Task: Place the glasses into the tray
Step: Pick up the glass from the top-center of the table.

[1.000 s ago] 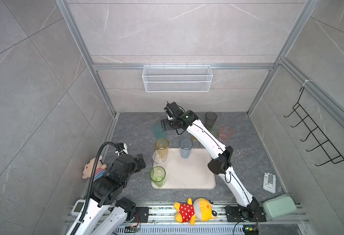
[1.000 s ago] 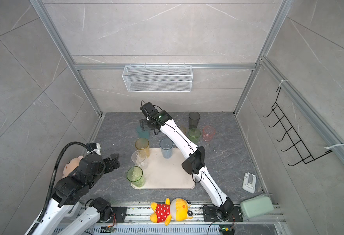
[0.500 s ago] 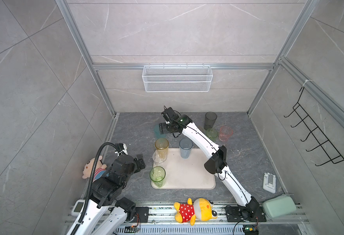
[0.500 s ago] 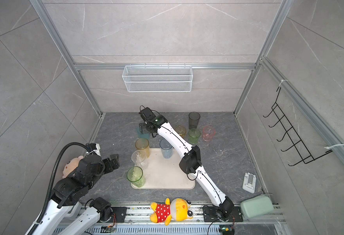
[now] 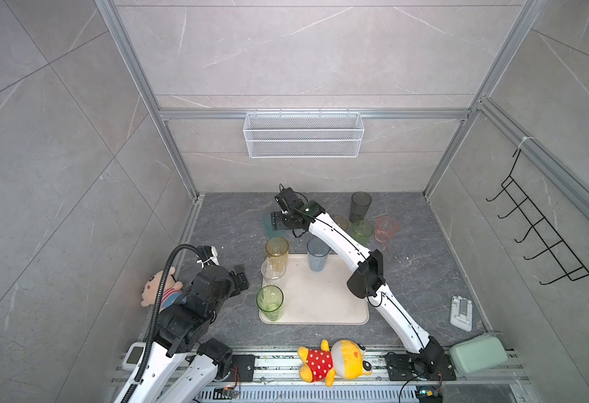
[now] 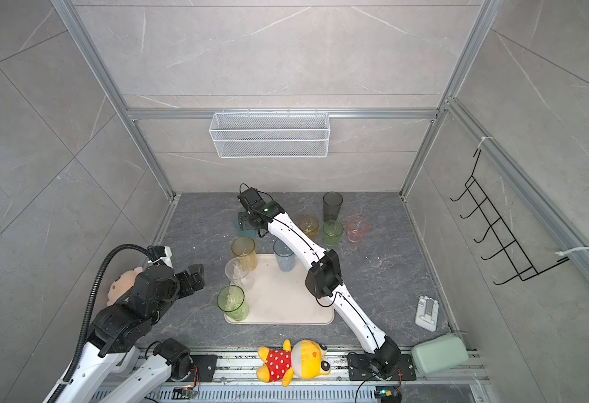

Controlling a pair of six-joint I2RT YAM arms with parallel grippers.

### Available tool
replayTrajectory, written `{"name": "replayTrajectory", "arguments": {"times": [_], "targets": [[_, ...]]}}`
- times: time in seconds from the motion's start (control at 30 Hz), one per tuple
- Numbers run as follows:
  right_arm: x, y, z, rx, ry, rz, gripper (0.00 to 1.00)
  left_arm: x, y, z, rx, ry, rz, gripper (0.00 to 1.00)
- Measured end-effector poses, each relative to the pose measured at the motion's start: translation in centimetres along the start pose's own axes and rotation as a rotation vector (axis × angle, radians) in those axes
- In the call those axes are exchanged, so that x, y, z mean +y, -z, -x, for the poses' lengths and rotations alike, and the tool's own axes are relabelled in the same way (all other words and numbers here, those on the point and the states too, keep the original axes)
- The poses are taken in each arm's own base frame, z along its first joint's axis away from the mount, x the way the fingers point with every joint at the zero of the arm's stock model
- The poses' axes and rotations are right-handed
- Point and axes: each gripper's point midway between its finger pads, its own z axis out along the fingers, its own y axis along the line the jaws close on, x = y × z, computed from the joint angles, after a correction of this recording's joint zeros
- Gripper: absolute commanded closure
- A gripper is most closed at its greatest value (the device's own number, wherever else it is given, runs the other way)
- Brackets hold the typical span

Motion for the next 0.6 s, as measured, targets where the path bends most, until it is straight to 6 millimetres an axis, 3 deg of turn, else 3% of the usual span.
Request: {"name": "replayTrajectory", "arguments": {"times": [0.2, 0.6], "targets": [[-0.8, -1.0, 0.1, -0.003, -0.029, -0.004, 0.33, 0.0, 0.0, 0.0, -0.001, 0.0, 0.0, 0.04], [-1.6, -2.0, 0.5, 0.001, -0.076, 0.03, 0.6, 0.0, 0.0, 0.0, -0.001, 0.0, 0.0, 0.04]]}}
